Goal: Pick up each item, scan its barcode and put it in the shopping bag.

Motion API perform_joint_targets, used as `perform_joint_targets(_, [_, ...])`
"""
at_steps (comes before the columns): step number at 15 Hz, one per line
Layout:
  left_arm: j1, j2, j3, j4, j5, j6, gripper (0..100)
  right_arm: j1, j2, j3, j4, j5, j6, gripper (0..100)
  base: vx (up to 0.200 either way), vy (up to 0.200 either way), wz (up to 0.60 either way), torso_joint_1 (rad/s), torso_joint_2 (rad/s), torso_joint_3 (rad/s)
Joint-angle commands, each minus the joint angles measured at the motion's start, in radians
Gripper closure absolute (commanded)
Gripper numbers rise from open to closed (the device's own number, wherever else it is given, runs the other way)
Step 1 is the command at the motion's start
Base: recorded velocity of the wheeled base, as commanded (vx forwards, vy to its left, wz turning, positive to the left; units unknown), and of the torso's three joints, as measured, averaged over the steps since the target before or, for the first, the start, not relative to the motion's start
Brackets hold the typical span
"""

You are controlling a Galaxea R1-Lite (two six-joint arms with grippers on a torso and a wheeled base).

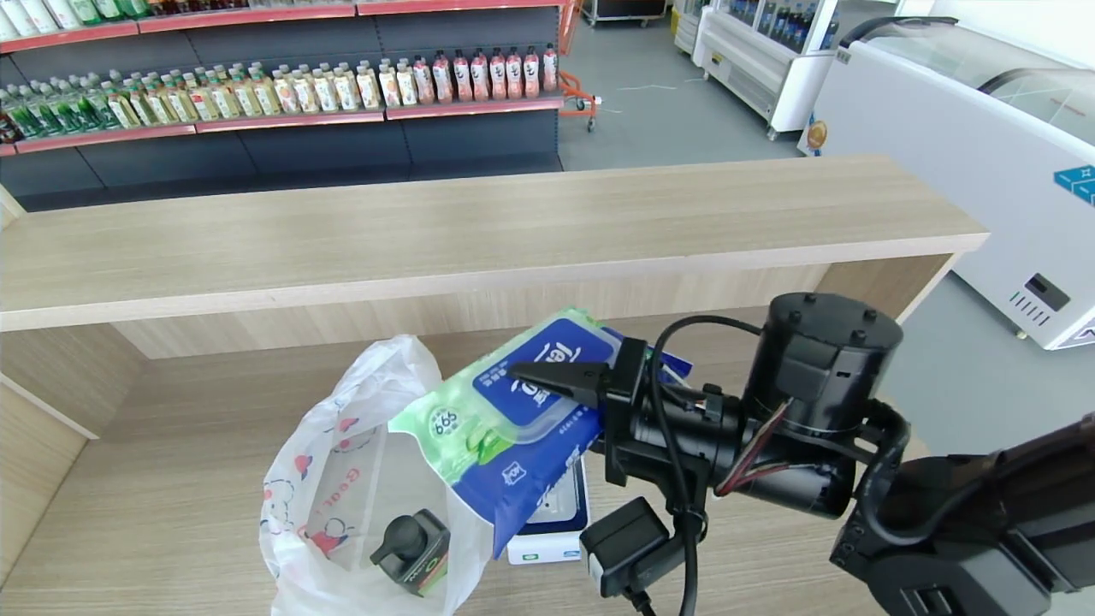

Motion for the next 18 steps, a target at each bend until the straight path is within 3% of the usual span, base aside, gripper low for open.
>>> perform_joint_targets(1, [-0.001, 0.000, 0.000, 0.000, 0.000, 0.000, 0, 0.012, 0.035, 0.024, -0.018, 0.000, -0.013, 100, 0.000, 0.000, 0.00, 0.000, 0.00, 0.000])
perform_joint_targets(5, [0.000, 0.000, 0.000, 0.000, 0.000, 0.000, 0, 0.035, 0.143, 0.077, -0.259, -0.012, -0.033, 100, 0.000, 0.000, 0.00, 0.000, 0.00, 0.000])
perform_joint_targets(12, [-0.001, 0.000, 0.000, 0.000, 0.000, 0.000, 0, 0.035, 0.230, 0.143, -0.460, -0.104, -0.079, 100, 0.000, 0.000, 0.00, 0.000, 0.00, 0.000])
perform_joint_targets(18, [-0.001, 0.000, 0.000, 0.000, 0.000, 0.000, 0, -0.063, 0.226, 0.174, -0.460, -0.101, -0.123, 100, 0.000, 0.000, 0.00, 0.000, 0.00, 0.000])
